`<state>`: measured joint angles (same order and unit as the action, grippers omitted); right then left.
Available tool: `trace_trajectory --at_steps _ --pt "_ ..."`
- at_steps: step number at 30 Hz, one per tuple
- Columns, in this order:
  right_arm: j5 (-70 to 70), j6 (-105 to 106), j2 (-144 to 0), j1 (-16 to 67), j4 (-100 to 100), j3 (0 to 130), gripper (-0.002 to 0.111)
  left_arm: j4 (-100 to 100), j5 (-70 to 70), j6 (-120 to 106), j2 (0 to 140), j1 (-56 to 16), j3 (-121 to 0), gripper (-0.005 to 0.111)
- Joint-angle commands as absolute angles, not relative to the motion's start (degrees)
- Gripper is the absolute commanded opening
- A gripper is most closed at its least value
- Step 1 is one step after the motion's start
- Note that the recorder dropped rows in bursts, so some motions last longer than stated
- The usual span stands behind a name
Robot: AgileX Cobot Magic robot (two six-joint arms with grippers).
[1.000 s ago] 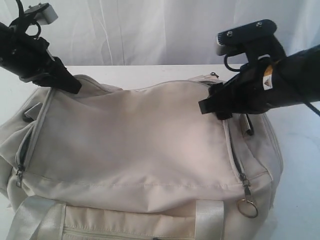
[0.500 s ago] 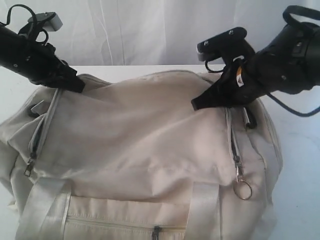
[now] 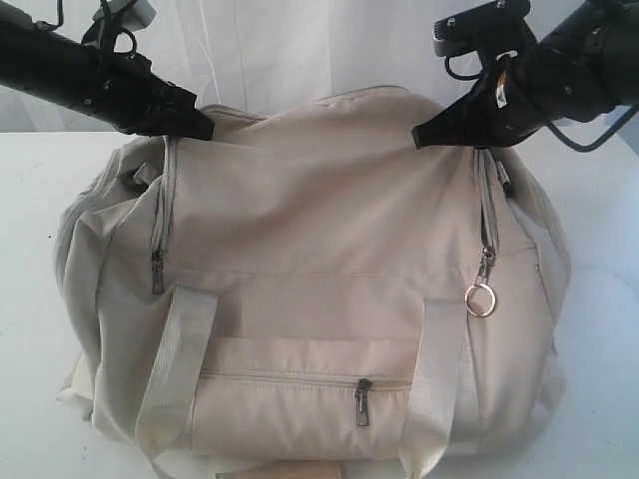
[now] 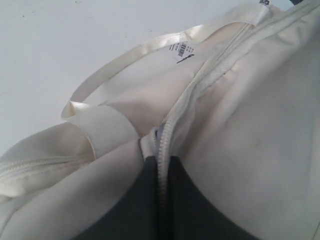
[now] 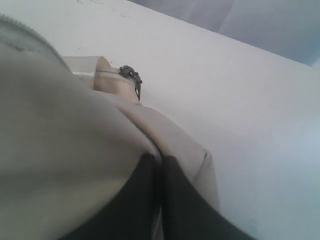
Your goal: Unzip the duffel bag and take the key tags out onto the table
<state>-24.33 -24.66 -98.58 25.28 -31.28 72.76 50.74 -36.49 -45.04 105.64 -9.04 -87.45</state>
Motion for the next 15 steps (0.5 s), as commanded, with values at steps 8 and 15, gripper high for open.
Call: trace_trajectory --at_steps 8,15 --pt "-29.44 -18.02 -96.67 23.29 -25.54 73.82 0.013 49.02 -42.77 -48.77 107.36 -8.10 -92.82 0.000" --pt "-30.55 -5.00 -94.27 23.39 -10.42 73.82 0.067 48.68 -49.33 -47.98 106.85 -8.10 -92.82 0.042"
